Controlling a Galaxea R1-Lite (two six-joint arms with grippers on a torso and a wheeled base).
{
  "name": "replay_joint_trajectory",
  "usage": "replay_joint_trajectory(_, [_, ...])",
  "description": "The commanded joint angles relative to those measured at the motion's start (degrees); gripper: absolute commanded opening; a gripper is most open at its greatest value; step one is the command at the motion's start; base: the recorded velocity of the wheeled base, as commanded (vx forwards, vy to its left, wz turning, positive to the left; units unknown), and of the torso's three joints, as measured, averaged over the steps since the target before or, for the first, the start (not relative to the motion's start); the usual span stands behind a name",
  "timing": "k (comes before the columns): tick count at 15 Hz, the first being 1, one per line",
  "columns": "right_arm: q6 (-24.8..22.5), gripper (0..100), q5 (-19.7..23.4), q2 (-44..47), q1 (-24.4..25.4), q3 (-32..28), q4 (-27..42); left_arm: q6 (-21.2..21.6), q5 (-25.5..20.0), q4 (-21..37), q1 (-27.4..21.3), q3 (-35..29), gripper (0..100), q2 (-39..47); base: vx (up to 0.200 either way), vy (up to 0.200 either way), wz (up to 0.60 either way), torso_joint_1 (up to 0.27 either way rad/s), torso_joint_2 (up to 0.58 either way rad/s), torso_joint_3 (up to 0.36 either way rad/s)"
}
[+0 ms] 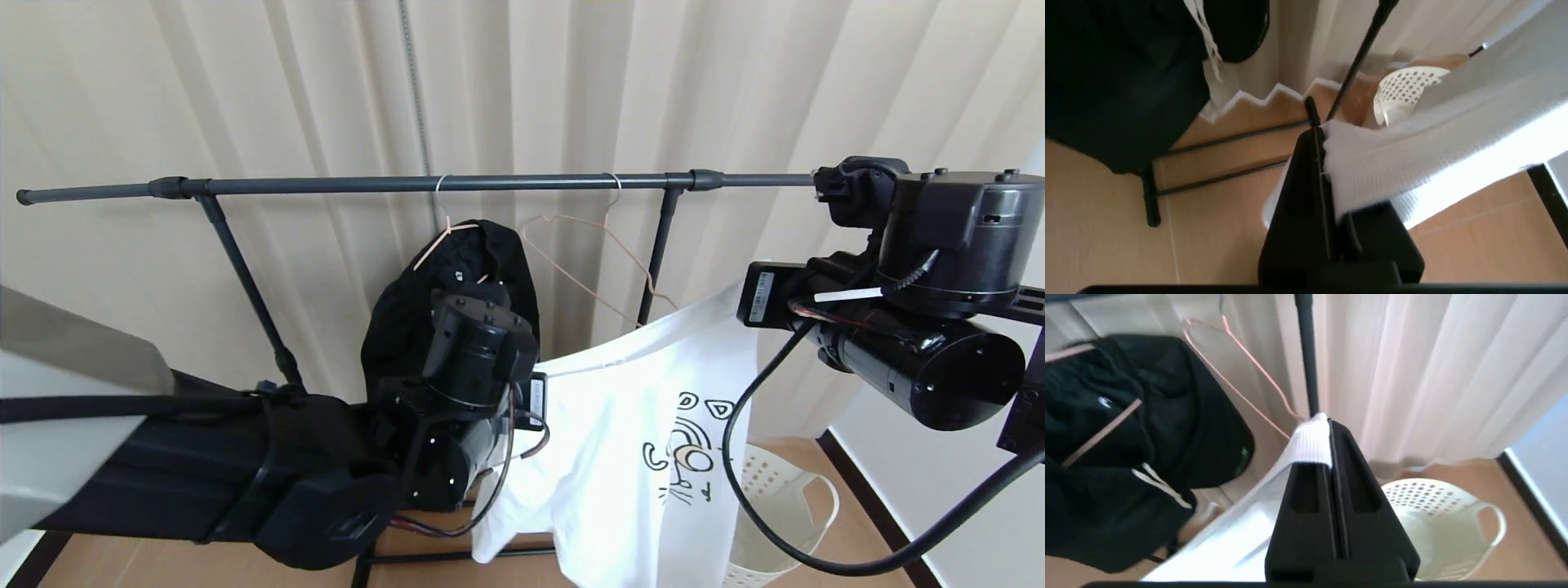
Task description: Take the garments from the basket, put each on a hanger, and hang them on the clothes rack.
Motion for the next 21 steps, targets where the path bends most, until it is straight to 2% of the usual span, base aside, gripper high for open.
replay_joint_trajectory(1, [-1.83, 0, -0.30, -0.69, 0.45, 2.99, 0.05, 2.34, 0.02, -0.10, 1.26, -2.35, 0, -3.05, 0.000, 0.000, 0.00, 0.000, 0.00, 0.000])
replay_joint_trajectory(2, [-1.83, 0, -0.30, -0.69, 0.45, 2.99, 0.05, 2.34, 0.02, -0.10, 1.26, -2.35, 0, -3.05, 0.000, 0.000, 0.00, 0.000, 0.00, 0.000])
replay_joint_trajectory(3, [-4.38, 0, -0.82, -1.31, 2.83, 5.62, -0.04, 4.63, 0.20, -0.10, 1.34, -4.10, 0, -3.40, 0.000, 0.000, 0.00, 0.000, 0.00, 0.000])
replay_joint_trajectory(6, [-5.08, 0, -2.14, -4.38, 7.66, 5.98, -0.04, 6.56, 1.08, -0.10, 1.08, -5.86, 0, -3.67, 0.000, 0.000, 0.00, 0.000, 0.00, 0.000])
replay_joint_trajectory(8, [-5.00, 0, -1.88, -5.61, 7.75, 4.66, -0.83, 7.35, 1.08, -0.10, 0.99, -5.95, 0, -4.46, 0.000, 0.000, 0.00, 0.000, 0.00, 0.000])
replay_joint_trajectory(11, [-5.08, 0, -1.97, -4.65, 7.75, 3.87, -7.86, 8.50, 1.08, -0.10, 0.99, -6.13, 0, -6.57, 0.000, 0.000, 0.00, 0.000, 0.00, 0.000])
replay_joint_trajectory(13, [-5.08, 0, -2.06, -3.51, 7.66, 3.87, -10.58, 8.58, 0.99, -0.01, 1.08, -5.77, 0, -8.41, 0.000, 0.000, 0.00, 0.000, 0.00, 0.000])
replay_joint_trajectory(16, [-5.08, 0, -2.06, -3.24, 7.66, 3.78, -10.93, 8.50, 0.99, 1.57, 1.34, -5.69, 0, -10.52, 0.000, 0.000, 0.00, 0.000, 0.00, 0.000])
replay_joint_trajectory(17, [-4.73, 0, -1.97, -2.80, 7.66, 3.52, -12.52, 8.41, 0.55, 3.51, 1.34, -5.42, 0, -11.84, 0.000, 0.000, 0.00, 0.000, 0.00, 0.000])
replay_joint_trajectory(21, [-4.82, 0, -2.14, -0.25, 7.75, 3.78, -19.11, 7.97, 0.38, 3.60, 0.99, -3.40, 0, -11.84, 0.000, 0.000, 0.00, 0.000, 0.00, 0.000])
